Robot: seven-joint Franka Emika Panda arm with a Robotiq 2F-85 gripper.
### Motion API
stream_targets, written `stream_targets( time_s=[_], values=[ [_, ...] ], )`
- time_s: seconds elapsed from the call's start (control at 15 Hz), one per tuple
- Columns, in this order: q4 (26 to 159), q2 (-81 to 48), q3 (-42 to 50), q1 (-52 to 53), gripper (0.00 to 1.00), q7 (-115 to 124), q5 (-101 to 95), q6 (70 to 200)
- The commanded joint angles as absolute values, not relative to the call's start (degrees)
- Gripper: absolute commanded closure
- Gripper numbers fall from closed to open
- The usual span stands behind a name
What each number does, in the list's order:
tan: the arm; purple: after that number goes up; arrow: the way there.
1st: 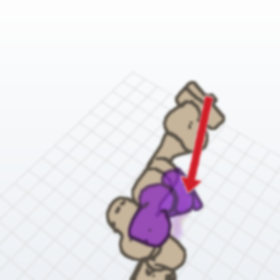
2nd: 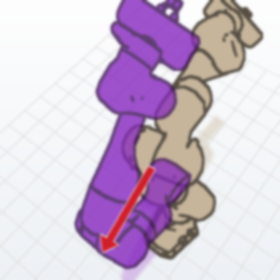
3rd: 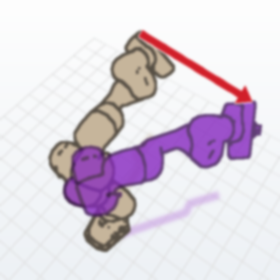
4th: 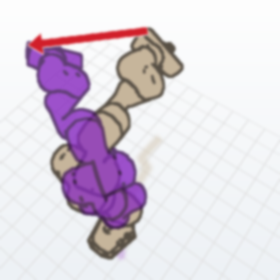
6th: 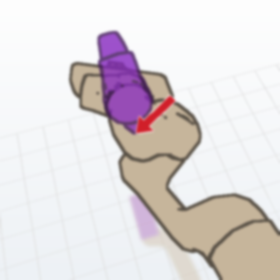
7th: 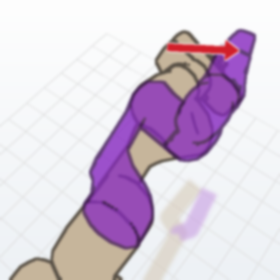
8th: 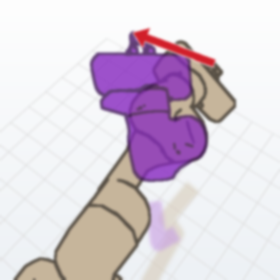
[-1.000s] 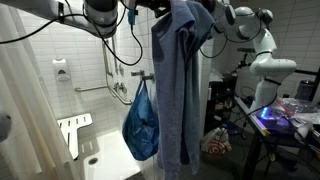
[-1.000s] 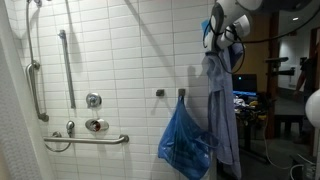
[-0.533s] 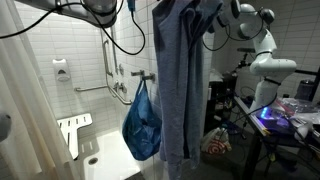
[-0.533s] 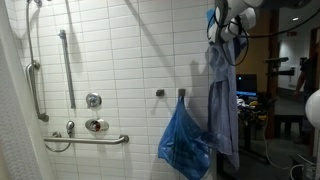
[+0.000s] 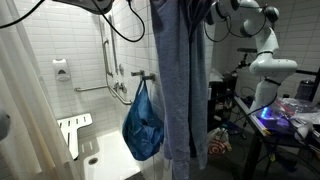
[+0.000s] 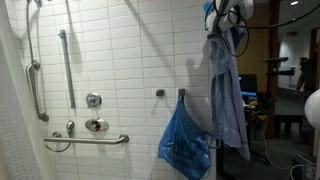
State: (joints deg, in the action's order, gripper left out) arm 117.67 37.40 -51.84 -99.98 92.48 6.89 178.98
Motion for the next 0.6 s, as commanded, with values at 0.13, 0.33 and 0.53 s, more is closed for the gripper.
stream_targets(
  time_s=[0.13,0.33,0.53],
  values=[
    [111.8,31.8,-49.0,-97.2,0.99,86.5,5.9,175.2],
    [110.1,30.6,-47.6,-96.5,0.99,85.4,5.6,173.6],
    [108.2,29.3,-46.7,-96.1,0.99,85.1,5.1,172.2]
  ],
)
